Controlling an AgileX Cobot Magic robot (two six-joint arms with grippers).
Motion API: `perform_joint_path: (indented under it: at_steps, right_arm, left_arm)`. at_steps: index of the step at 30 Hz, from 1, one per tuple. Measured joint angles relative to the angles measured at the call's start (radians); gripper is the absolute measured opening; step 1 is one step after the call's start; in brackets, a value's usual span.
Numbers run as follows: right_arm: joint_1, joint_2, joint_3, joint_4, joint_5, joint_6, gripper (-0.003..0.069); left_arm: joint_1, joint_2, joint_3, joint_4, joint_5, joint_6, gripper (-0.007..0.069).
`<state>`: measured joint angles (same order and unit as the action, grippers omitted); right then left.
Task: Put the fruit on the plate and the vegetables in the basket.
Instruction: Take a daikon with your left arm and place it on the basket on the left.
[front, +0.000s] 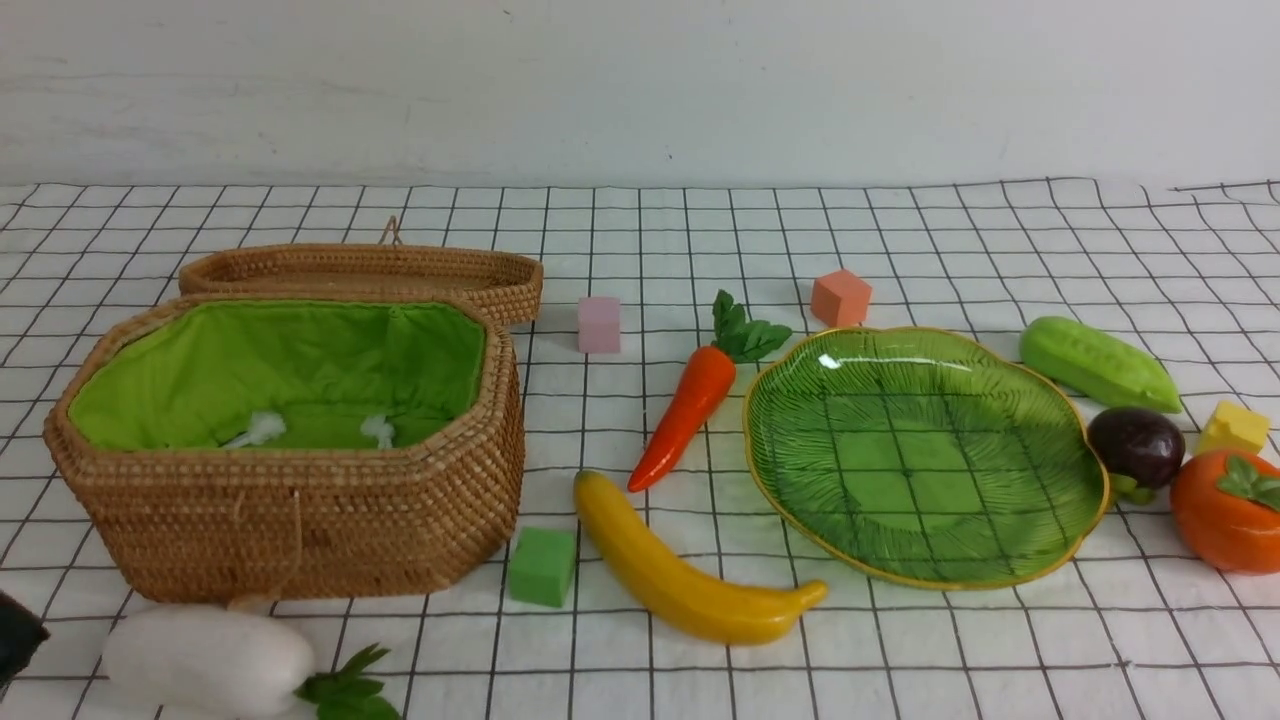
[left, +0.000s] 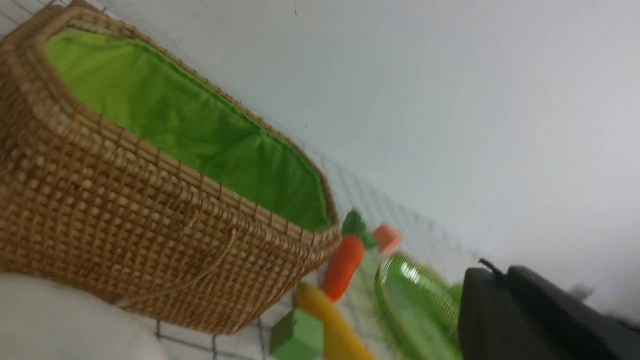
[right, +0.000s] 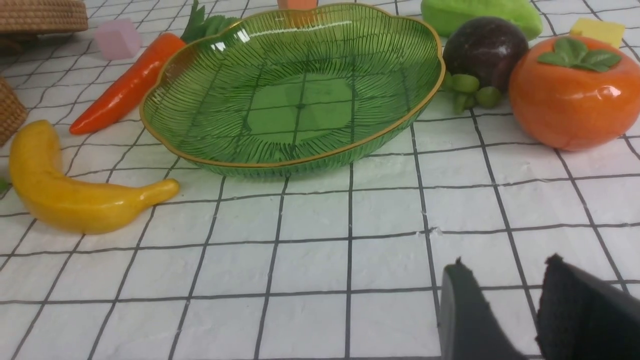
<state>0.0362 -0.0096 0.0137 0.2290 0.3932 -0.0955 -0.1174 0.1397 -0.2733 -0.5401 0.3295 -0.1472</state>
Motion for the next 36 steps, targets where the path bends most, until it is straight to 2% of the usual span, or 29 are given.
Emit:
perform_joint_path:
  at_steps: [1, 2, 5, 11, 15, 18, 20, 21, 22, 23, 24, 26, 31, 33, 34, 35, 36]
  right_arm:
    - [0.0, 0.0, 0.0, 0.0, 0.0, 0.0, 0.0244]
    - [0.0, 0.0, 0.0, 0.0, 0.0, 0.0, 0.0244]
    - [0.0, 0.0, 0.0, 0.0, 0.0, 0.0, 0.0244]
    - [0.0, 0.0, 0.0, 0.0, -0.003, 0.0, 0.0244]
    - [0.0, 0.0, 0.006, 0.023, -0.034, 0.008, 0.0244]
    - [0.0, 0.0, 0.011, 0.128, -0.071, 0.056, 0.0244]
    - [0.0, 0.0, 0.011, 0.277, -0.132, 0.119, 0.0244]
    - [0.0, 0.0, 0.011, 0.351, -0.164, 0.145, 0.0244]
    - [0.0, 0.0, 0.011, 0.363, -0.17, 0.148, 0.0244]
    - [0.0, 0.0, 0.011, 0.459, -0.208, 0.165, 0.0244]
    - [0.0, 0.0, 0.011, 0.459, -0.208, 0.165, 0.0244]
    - [0.0, 0.0, 0.011, 0.577, -0.232, 0.171, 0.0236]
    - [0.0, 0.019, -0.075, 0.613, -0.006, 0.095, 0.0166]
    - [0.0, 0.108, -0.229, 0.603, 0.211, -0.027, 0.0107]
    - [0.0, 0.156, -0.32, 0.593, 0.299, -0.096, 0.009]
    - [0.0, 0.166, -0.336, 0.591, 0.317, -0.096, 0.0086]
    - [0.0, 0.238, -0.451, 0.568, 0.44, -0.182, 0.0069]
  left_arm:
    - [0.0, 0.0, -0.01, 0.003, 0.013, 0.008, -0.0001]
    - [0.0, 0.118, -0.097, 0.025, 0.122, 0.08, -0.0013]
    - [0.0, 0.273, -0.194, 0.043, 0.254, 0.183, -0.0013]
    - [0.0, 0.488, -0.28, 0.021, 0.303, 0.264, -0.0013]
    - [0.0, 0.598, -0.342, -0.011, 0.378, 0.38, -0.0013]
    - [0.0, 0.635, -0.379, -0.012, 0.479, 0.46, -0.0013]
    - [0.0, 0.66, -0.402, -0.023, 0.539, 0.518, -0.0013]
    - [0.0, 0.668, -0.407, -0.029, 0.547, 0.535, -0.0013]
    - [0.0, 0.671, -0.407, -0.03, 0.55, 0.541, -0.0013]
    - [0.0, 0.68, -0.409, -0.034, 0.557, 0.559, -0.0013]
    - [0.0, 0.68, -0.409, -0.036, 0.557, 0.561, -0.0013]
    - [-0.029, 0.694, -0.415, -0.029, 0.559, 0.578, -0.0013]
    - [-0.145, 0.703, -0.438, 0.043, 0.576, 0.582, -0.0013]
    - [-0.212, 0.716, -0.468, 0.093, 0.621, 0.586, -0.0013]
    - [-0.23, 0.726, -0.485, 0.122, 0.65, 0.589, -0.0013]
    - [-0.236, 0.729, -0.49, 0.132, 0.66, 0.59, -0.0013]
    - [-0.252, 0.737, -0.506, 0.161, 0.685, 0.599, -0.0013]
